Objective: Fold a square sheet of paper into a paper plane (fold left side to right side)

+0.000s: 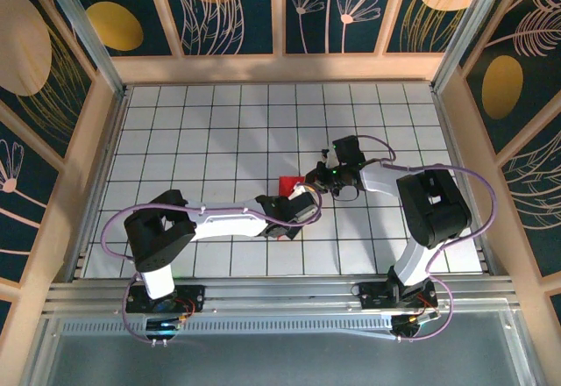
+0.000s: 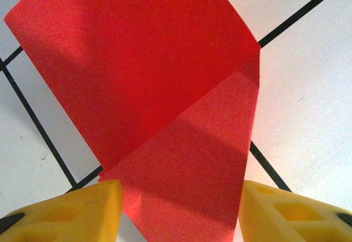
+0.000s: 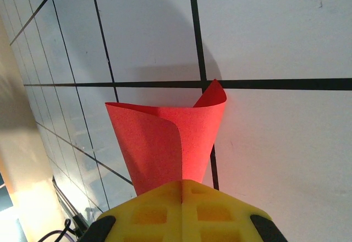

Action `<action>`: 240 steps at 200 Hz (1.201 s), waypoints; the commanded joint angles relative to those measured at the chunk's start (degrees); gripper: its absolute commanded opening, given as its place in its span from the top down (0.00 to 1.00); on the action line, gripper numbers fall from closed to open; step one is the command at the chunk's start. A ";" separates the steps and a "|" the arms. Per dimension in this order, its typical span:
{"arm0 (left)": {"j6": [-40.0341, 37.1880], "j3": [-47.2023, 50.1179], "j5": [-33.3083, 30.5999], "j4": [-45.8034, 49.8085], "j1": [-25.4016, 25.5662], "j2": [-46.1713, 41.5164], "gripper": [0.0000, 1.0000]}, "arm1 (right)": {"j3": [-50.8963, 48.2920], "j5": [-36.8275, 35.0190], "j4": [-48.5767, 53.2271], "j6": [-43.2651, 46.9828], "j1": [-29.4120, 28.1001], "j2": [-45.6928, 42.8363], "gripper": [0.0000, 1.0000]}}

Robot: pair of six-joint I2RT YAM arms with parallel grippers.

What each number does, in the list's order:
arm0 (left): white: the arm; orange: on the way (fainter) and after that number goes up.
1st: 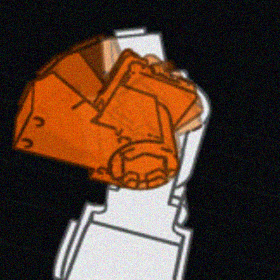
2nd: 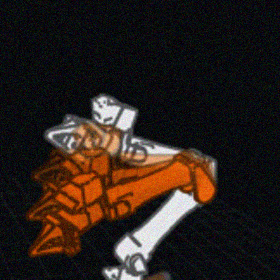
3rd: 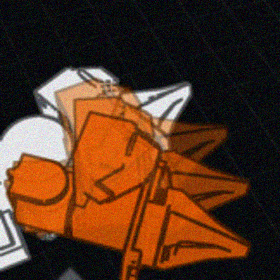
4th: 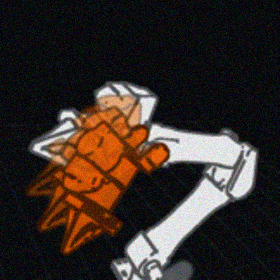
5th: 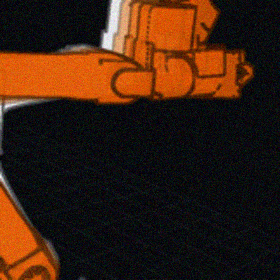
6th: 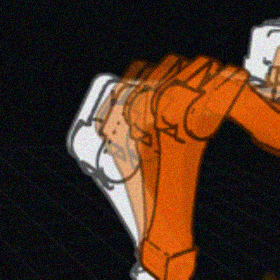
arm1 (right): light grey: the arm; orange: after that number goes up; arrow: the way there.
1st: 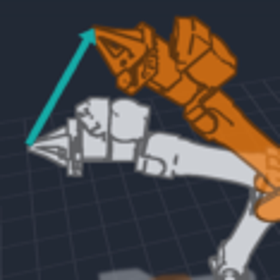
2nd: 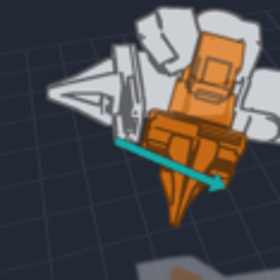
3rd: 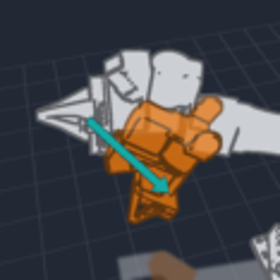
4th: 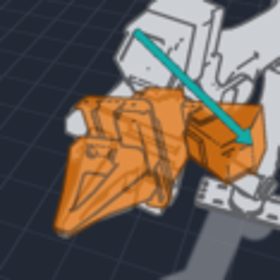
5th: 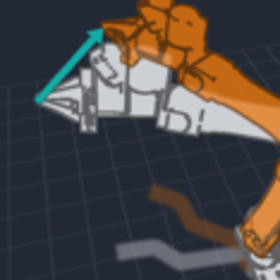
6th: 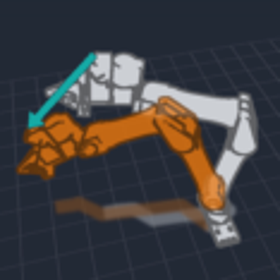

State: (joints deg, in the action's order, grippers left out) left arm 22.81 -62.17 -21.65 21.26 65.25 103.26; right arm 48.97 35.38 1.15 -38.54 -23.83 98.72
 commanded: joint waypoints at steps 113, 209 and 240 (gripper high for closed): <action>2.15 1.94 -0.33 -1.28 0.13 0.88 0.68 | 1.13 -1.36 1.40 -0.34 0.35 1.23 1.00; 4.61 3.50 0.49 -3.62 0.12 0.51 0.95 | -1.63 -9.93 6.54 3.02 7.00 -9.85 0.64; 4.61 3.74 2.16 -5.35 0.09 0.83 0.97 | -3.93 -11.82 9.98 5.76 12.96 -15.90 0.60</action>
State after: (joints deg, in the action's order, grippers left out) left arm 26.50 -59.11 -21.06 18.17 65.28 103.79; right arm 47.37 27.07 6.50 -35.99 -14.46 87.18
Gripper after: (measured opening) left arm 0.055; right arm 0.394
